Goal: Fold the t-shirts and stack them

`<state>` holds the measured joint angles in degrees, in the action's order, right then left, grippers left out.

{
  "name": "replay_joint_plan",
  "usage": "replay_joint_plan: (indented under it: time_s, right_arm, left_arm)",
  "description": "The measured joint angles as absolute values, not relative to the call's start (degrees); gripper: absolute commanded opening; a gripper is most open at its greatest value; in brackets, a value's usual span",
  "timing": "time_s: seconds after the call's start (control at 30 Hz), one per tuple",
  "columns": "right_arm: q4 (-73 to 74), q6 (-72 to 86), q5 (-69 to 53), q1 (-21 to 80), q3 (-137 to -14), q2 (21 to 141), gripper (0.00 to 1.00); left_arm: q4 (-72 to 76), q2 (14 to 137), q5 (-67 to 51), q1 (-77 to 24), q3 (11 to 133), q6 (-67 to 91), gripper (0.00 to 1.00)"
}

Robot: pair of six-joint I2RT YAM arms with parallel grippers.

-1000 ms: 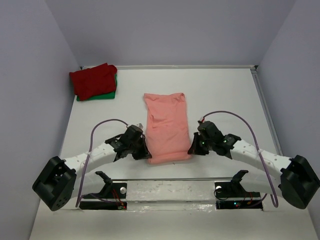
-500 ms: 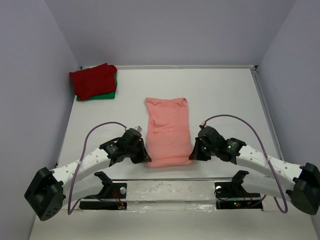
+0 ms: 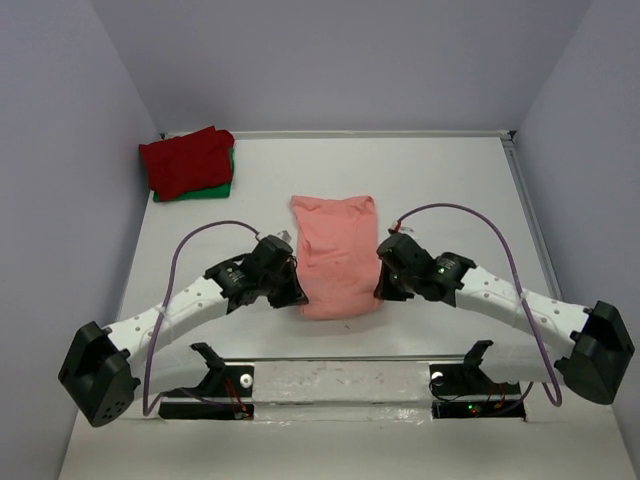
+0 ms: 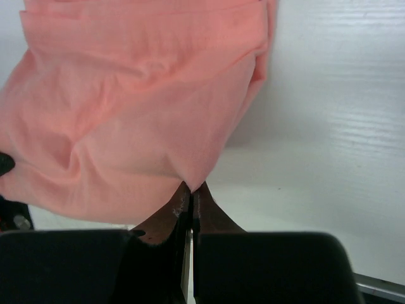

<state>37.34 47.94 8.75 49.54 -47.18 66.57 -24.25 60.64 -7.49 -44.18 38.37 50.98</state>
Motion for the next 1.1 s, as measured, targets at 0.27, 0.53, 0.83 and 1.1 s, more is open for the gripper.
replay_joint_plan:
  time_s: [0.27,0.53,0.83,1.1]
  right_arm:
    - [40.07,40.58,15.66,47.09,-63.05,82.43,0.0]
    - [40.1,32.4,14.98,35.7,-77.1,94.41,0.0]
    - [41.23,25.8,10.11,28.82,-91.79,106.67,0.0]
    - [42.7,23.73,8.21,28.21,-95.46,108.44,0.0]
  left_arm:
    - [-24.88,75.07,-6.66,-42.17,53.34,45.28,0.0]
    - [-25.41,87.81,-8.29,-33.15,65.95,38.59,0.0]
    - [-28.73,99.88,-9.63,-26.04,81.58,33.3,0.0]
    - [-29.76,99.61,-9.85,-25.71,82.3,32.71,0.0]
